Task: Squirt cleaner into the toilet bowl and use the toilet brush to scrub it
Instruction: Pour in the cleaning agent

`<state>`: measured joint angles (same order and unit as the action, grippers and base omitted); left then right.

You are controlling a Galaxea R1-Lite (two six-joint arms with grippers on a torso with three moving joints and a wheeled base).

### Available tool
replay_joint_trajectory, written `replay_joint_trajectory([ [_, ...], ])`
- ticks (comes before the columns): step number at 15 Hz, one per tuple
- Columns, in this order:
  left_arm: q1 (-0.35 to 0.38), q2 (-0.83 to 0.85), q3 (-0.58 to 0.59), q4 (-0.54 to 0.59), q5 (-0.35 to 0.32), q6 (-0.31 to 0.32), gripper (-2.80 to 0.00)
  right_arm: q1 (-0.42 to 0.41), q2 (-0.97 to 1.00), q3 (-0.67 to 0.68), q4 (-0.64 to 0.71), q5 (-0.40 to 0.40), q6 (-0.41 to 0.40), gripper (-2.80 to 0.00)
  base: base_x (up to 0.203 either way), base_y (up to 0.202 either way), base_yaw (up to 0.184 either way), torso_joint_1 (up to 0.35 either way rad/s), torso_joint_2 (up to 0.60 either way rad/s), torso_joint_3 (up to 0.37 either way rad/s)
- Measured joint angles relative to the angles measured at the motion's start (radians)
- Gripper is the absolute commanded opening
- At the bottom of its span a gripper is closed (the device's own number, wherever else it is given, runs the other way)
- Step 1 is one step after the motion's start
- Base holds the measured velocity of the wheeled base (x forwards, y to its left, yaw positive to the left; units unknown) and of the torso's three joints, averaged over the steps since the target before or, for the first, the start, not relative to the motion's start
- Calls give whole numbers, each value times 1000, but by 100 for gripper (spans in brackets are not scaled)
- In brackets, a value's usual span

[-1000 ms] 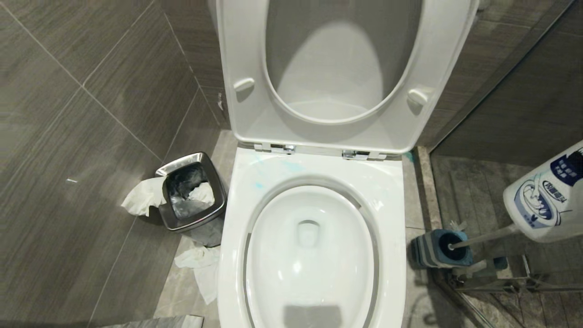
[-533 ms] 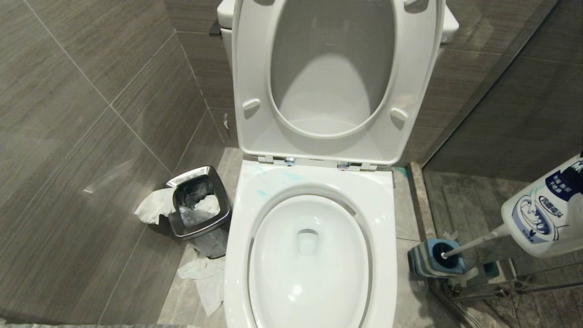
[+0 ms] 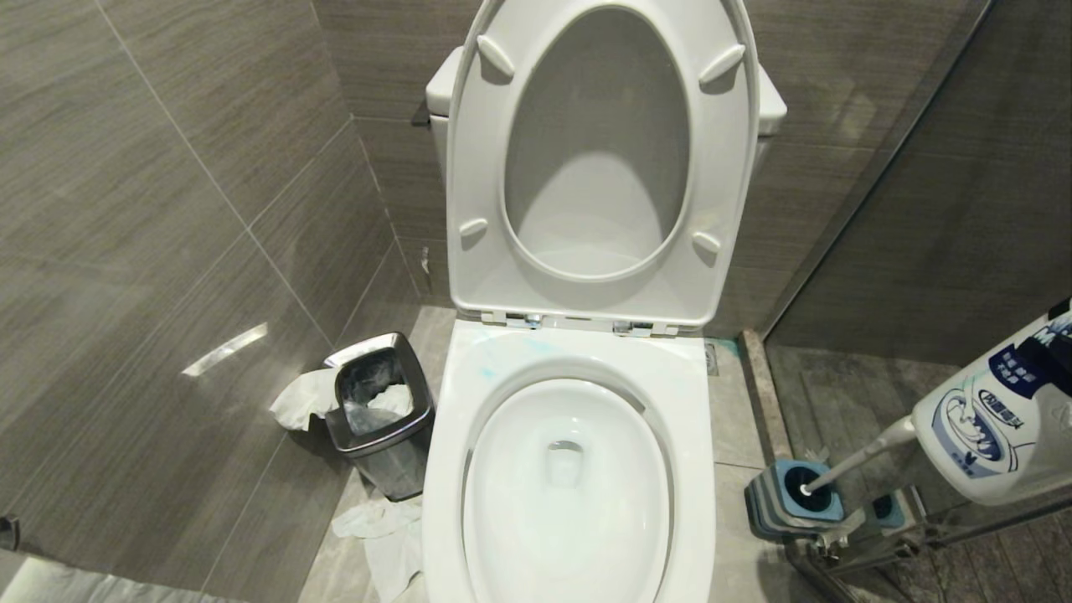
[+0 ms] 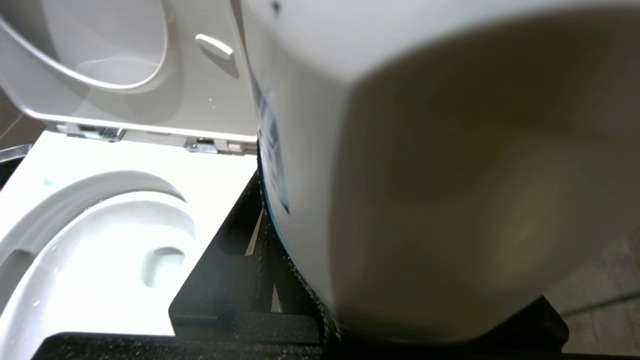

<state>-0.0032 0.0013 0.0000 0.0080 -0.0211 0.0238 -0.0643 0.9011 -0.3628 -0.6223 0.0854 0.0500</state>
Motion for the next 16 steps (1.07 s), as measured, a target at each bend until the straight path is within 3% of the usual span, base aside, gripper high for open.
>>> replay_joint_trajectory([
  [5,0,0,0,0,3,0,-280,0,6,-3,21,5,-1,-280,0,0,0,4,0,184],
  [12,0,0,0,0,3,-1,-280,0,5,30,33,-1,-14,-280,0,0,0,1,-1,15],
  [16,0,0,0,0,3,-2,-280,6,52,-18,71,-6,-139,-280,0,0,0,0,0,0],
])
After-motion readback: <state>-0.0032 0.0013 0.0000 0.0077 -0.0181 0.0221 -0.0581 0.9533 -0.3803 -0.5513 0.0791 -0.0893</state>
